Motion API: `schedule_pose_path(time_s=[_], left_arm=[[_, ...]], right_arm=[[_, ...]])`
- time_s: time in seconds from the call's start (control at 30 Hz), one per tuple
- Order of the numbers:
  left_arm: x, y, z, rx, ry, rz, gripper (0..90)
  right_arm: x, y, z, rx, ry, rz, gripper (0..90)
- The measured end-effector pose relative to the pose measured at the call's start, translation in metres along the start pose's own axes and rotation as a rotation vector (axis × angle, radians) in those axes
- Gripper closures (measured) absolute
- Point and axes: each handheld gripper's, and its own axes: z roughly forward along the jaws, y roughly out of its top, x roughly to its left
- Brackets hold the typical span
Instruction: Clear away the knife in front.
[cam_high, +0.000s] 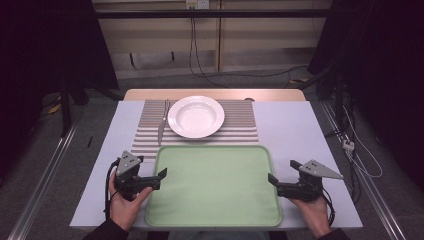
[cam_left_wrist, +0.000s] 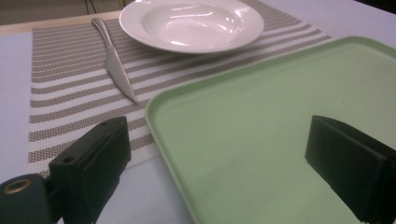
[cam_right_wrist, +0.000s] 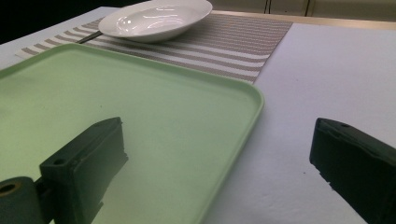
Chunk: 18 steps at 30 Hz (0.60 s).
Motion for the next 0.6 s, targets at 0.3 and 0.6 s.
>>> schedule_pose_path(time_s=[0.3, 0.6], left_arm=[[0.000, 0.007, 0.005, 0.054, -0.020, -0.014, 8.0], [0.002, 0.017, 0.012, 0.084, -0.001, 0.020, 6.5]], right_arm=[[0.001, 0.000, 0.001, -0.001, 0.011, -0.001, 3.2], [-0.001, -0.001, 0.003, 0.011, 0.014, 0.014, 3.2]])
